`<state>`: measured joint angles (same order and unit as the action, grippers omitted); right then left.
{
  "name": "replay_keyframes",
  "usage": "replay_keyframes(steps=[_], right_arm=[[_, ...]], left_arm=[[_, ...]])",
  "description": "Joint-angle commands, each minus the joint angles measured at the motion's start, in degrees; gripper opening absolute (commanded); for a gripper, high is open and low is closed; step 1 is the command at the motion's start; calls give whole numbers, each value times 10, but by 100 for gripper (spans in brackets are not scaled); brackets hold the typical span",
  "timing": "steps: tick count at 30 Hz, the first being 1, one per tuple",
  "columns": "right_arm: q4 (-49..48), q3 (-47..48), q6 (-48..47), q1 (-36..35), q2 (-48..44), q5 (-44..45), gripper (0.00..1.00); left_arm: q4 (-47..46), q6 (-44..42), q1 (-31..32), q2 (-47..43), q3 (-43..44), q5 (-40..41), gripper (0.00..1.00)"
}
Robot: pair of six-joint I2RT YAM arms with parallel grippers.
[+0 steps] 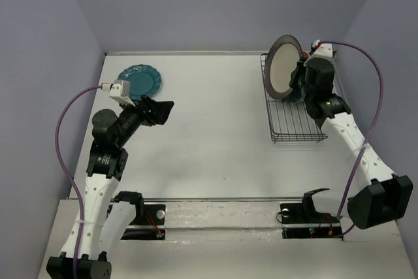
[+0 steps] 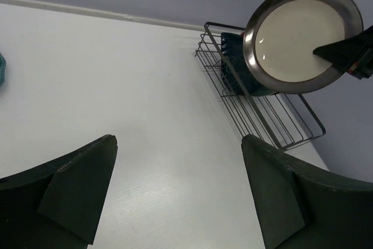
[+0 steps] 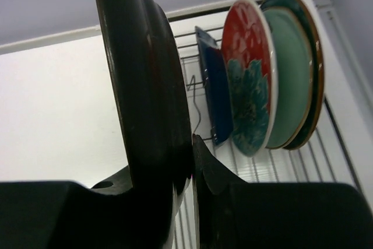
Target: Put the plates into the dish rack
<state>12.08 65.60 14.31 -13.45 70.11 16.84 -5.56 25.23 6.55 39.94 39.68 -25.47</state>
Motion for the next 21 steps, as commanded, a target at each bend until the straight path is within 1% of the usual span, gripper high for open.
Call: replay_keyframes(steps=[1,3,4,8,10,15,21], right_arm=[[-63,88,-99,-8,27,112,7],[-62,116,-126,-8,56,133,7],[-61,124,-161,-8,65,134,7],[-45,160,-209,-8,99,125,7],[-27,181,-226,-8,119,135,7],[-11,233,-286,-8,166,176,7],[-7,240,-325,-8,188,188,7]], left_arm=[[-14,-23,-1,5,-9,-17,99],[-14,-24,-1,4,-9,-26,99],[-15,-22,-1,3,-10,-29,99],[-19,-20,-1,-5,-10,-43,99],[-23,-14,1,-2,-10,-50,99],[-21,-21,30,15,-5,-67,99],[-9,-33,51,9,0,-53,99]])
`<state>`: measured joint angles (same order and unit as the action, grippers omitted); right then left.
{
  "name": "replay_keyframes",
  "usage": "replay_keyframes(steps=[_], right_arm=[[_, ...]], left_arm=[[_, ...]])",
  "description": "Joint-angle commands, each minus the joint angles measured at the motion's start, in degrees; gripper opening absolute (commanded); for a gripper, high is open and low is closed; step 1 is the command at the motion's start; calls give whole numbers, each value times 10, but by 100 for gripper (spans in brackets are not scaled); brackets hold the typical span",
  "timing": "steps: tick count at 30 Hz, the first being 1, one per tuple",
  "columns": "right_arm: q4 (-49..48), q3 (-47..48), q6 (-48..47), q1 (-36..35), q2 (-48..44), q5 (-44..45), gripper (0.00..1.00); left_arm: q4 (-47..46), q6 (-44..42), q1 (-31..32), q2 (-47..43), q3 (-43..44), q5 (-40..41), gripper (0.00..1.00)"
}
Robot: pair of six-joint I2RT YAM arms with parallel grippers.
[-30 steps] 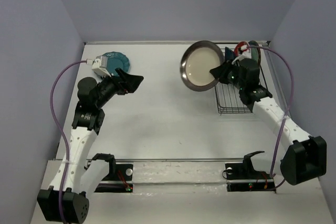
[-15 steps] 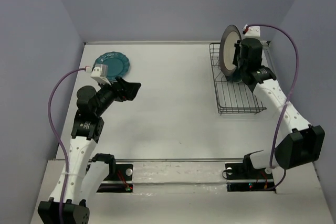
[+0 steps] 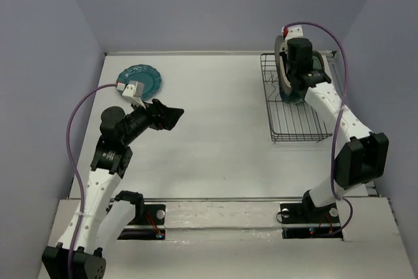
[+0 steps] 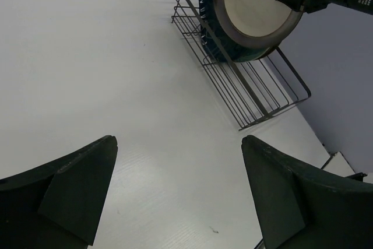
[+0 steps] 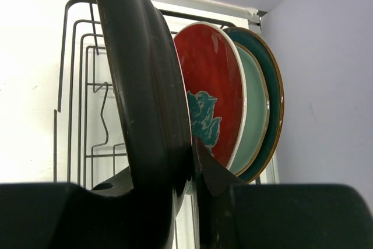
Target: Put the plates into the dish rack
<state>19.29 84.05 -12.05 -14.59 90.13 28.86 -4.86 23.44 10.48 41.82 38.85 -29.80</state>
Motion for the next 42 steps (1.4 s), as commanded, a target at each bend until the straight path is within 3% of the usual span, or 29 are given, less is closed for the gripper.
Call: replay_keyframes(steps=[1,9,17,27,42], right_arm=[[-79,57,-65,4,-7,74,7],[-86,67,-75,4,43,130,7],[-159,64,-125,-25,57,213,7],[-174,64,-160,-25,45,224,7],[-148,24,-88,-25,69,196,7]], left_arm=[[-16,-15,14,-10,8,-10,99],[-9,-11,24,-12,8,8,99],[-6,-14,32,-11,11,9,99],[0,-16,46,-16,14,15,99],[12,-26,60,-17,18,29,99]])
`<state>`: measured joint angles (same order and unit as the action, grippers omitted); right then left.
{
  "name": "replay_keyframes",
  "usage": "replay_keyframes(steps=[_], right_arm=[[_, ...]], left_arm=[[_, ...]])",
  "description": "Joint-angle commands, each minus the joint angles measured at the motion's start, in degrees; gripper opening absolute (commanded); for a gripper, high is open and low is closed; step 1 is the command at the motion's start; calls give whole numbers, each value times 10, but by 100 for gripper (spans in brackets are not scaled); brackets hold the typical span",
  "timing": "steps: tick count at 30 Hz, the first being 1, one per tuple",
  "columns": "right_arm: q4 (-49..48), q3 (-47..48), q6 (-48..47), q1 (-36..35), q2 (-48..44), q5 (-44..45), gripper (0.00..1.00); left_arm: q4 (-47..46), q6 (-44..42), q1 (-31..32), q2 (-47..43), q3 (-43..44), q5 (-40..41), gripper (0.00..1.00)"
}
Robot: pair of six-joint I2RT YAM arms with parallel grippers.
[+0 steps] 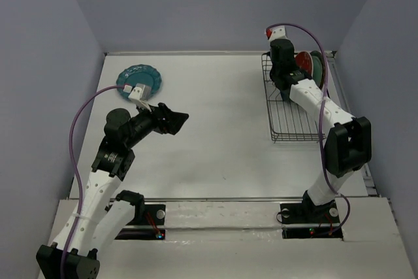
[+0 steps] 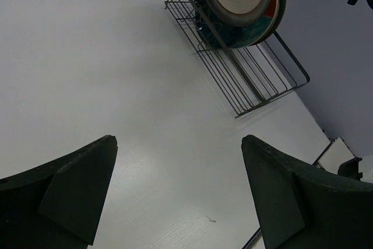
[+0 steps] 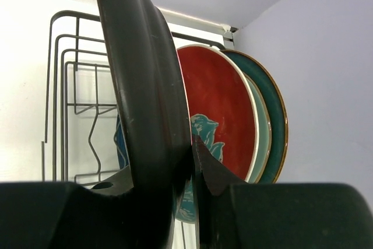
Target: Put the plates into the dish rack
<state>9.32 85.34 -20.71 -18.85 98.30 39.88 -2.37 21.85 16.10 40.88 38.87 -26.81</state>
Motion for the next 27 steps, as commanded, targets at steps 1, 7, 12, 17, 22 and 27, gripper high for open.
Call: replay_keyframes(steps=[1,7,12,17,22,27], right_arm=[[-40,15,11,17,-13,79,7],[6,16,87,17,-7,40,7],[10,1,120,17,-4,29,7],[18,-12,145,17,-3,13,7],[26,-25,182,17,2,-8,7],[32,-47,238,28,2,-37,7]], left_arm=[[-13,-10,3,-8,18,0,99],[-14,-10,3,-7,17,3,99],[-12,-11,3,-7,17,7,99],[-12,-11,3,-8,17,9,99],[-12,-11,3,-7,16,11,99],[-11,-10,2,-5,16,19,99]])
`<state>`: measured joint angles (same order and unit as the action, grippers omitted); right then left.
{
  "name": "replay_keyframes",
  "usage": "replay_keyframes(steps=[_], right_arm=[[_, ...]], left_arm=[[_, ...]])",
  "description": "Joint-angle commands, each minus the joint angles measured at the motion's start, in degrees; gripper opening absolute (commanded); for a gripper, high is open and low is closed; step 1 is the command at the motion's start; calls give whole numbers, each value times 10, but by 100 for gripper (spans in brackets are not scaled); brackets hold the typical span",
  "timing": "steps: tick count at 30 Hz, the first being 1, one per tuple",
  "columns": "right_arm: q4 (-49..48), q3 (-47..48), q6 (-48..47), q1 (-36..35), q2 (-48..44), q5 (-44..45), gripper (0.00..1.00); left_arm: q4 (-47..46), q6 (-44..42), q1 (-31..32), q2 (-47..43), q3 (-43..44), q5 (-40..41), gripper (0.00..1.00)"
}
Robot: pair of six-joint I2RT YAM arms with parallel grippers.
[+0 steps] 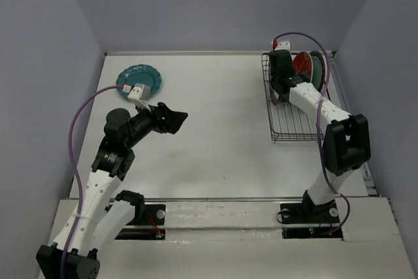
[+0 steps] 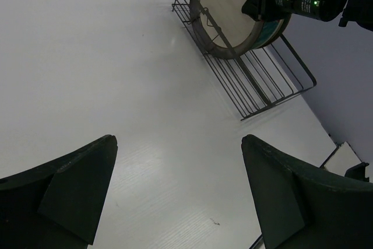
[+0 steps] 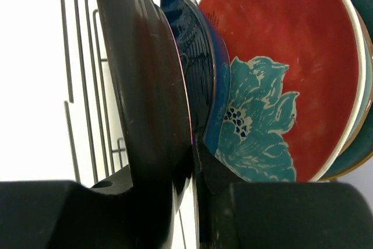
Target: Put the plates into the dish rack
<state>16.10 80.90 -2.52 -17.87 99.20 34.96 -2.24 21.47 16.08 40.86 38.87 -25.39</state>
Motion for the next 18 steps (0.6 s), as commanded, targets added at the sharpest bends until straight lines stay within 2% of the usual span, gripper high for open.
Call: replay_keyframes(steps=[1,8,10,11,12,13,15,18], right_arm=[[-35,-7,62,18,-8,8,7],[-33,-33,109,35,-13,-7,7],[-32,-36,121,35,-19,-3,20],[-31,-36,123,35,-23,-2,31],[-29,-35,123,35,-30,-2,51],[-29,-33,123,35,-30,-4,60],[-28,-27,118,35,-45,-13,74],[-24,-21,116,35,-67,-23,81]], left_arm=[[-12,-7,2,-4,16,5,99],[-2,2,-3,12,16,40,99],[0,7,-8,29,17,51,99],[1,9,-10,36,18,53,99],[4,15,-15,53,20,55,99],[5,18,-18,61,21,55,99],[6,30,-30,83,23,54,99],[0,45,-42,102,24,53,99]])
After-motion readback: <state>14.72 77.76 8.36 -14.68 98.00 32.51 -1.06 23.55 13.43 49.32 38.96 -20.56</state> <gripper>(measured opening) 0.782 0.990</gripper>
